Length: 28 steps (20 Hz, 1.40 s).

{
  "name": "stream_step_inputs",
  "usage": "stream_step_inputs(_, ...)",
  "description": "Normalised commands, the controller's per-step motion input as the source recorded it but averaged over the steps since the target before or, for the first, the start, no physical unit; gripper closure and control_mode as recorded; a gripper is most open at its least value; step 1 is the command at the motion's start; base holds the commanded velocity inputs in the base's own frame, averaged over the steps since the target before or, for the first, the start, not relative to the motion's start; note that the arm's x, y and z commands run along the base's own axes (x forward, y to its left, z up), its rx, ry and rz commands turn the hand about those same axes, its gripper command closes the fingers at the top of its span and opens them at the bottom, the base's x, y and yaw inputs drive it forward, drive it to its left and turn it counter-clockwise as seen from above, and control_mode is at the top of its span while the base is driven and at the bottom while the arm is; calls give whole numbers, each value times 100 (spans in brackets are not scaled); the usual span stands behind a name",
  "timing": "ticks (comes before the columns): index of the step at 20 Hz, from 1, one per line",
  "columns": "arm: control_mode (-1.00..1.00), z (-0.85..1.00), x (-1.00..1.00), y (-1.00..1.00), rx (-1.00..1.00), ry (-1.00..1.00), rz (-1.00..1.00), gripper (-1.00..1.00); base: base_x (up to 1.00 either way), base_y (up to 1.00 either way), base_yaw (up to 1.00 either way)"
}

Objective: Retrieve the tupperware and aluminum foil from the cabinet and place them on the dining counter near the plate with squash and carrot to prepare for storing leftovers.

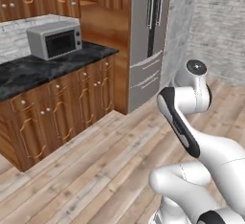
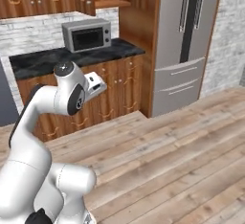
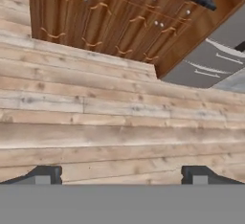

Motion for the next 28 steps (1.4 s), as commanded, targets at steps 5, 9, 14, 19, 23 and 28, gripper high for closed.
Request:
stream_step_inputs(5,100,0,0,0,0,0,0,-100,100,0,-12)
stream_step_inputs(9,100,0,0,0,0,0,0,-100,100,0,0)
stream_step_inputs(14,100,0,0,0,0,0,0,-100,100,0,16)
stream_step_inputs(19,100,0,0,0,0,0,0,-100,100,-12,33)
stream_step_inputs(23,100,0,0,0,0,0,0,-100,100,-29,41)
stream_step_inputs(28,100,0,0,0,0,0,0,-100,100,-46,40)
